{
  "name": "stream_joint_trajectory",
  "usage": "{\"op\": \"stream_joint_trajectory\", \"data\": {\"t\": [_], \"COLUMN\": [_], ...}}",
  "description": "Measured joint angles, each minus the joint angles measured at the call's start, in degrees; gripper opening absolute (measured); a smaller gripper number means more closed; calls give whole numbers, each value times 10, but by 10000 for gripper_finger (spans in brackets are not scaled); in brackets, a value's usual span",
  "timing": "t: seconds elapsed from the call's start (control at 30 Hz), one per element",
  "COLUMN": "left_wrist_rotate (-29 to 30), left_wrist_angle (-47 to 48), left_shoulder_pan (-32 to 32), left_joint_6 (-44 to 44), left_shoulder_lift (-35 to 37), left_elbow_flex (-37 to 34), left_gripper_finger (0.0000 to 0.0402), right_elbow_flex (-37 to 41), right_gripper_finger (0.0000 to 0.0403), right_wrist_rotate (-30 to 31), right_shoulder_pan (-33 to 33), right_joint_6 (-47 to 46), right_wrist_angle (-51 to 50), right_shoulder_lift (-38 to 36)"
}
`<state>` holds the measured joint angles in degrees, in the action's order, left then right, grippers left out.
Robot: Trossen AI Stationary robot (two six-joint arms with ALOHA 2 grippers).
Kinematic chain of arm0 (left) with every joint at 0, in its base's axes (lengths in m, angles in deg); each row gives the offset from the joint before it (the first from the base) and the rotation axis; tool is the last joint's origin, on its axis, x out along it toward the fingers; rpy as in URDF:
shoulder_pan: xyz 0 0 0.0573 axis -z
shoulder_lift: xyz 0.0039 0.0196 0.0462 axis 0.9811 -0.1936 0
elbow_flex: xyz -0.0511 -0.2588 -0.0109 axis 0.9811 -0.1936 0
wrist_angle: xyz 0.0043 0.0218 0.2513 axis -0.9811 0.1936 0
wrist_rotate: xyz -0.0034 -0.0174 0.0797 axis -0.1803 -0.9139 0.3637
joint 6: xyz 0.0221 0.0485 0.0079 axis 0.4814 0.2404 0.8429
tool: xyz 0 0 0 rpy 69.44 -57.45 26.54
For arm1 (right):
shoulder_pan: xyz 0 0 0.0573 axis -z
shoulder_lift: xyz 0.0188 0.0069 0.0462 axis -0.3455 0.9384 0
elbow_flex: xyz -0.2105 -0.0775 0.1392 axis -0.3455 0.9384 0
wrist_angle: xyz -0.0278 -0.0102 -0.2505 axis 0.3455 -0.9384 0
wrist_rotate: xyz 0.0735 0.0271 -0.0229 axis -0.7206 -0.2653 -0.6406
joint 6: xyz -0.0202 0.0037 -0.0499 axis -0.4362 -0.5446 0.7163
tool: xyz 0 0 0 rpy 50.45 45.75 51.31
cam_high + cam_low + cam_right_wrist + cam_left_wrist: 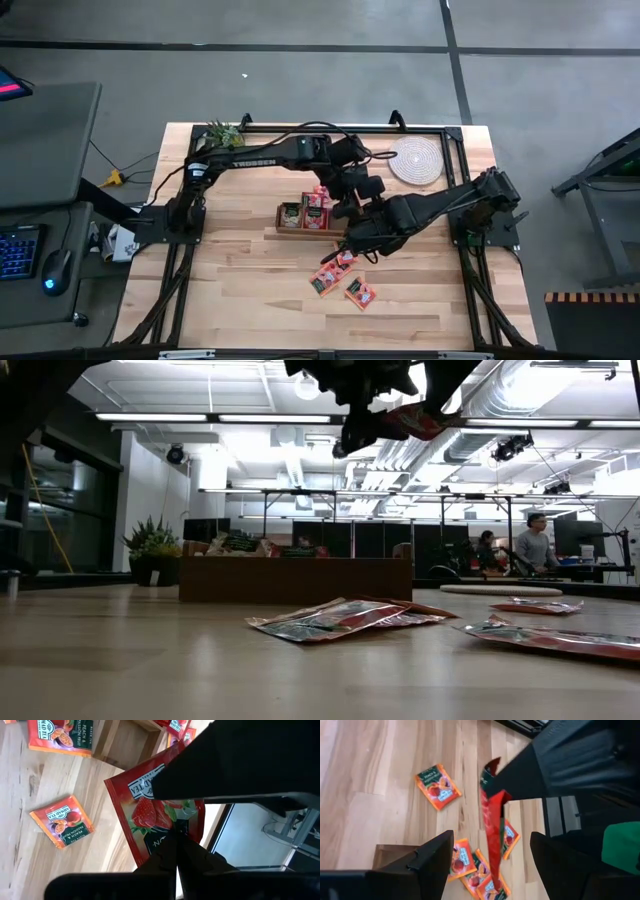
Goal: Pick & Place Tea
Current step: Put the red tea bag into the middle section of the brown wooden organizer
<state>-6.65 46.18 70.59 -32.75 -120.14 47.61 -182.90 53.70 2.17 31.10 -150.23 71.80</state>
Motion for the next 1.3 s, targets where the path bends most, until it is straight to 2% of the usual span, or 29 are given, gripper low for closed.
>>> {"op": "stream_joint_trajectory", "data": {"t": [0.43, 0.9, 1.13, 1.3], "left_wrist_rotate": [14, 11, 11, 9], "left_wrist_angle": [-20, -71, -82, -80], "left_shoulder_pan": [0, 1, 1, 1], "left_joint_6": [15, 6, 4, 5], "left_shoulder_lift": [0, 0, 0, 1], "left_elbow_flex": [0, 0, 0, 0], "left_gripper_finger": [258, 194, 138, 53], "right_elbow_flex": [0, 0, 0, 0], "right_gripper_finger": [0, 0, 0, 0], "right_wrist_rotate": [-8, -16, -25, -33], "right_shoulder_pan": [-1, -24, -26, -26], "right_joint_6": [-17, -79, -81, -81], "right_wrist_angle": [-1, 6, 11, 12], "right_shoulder_lift": [-5, -44, -43, -42]}}
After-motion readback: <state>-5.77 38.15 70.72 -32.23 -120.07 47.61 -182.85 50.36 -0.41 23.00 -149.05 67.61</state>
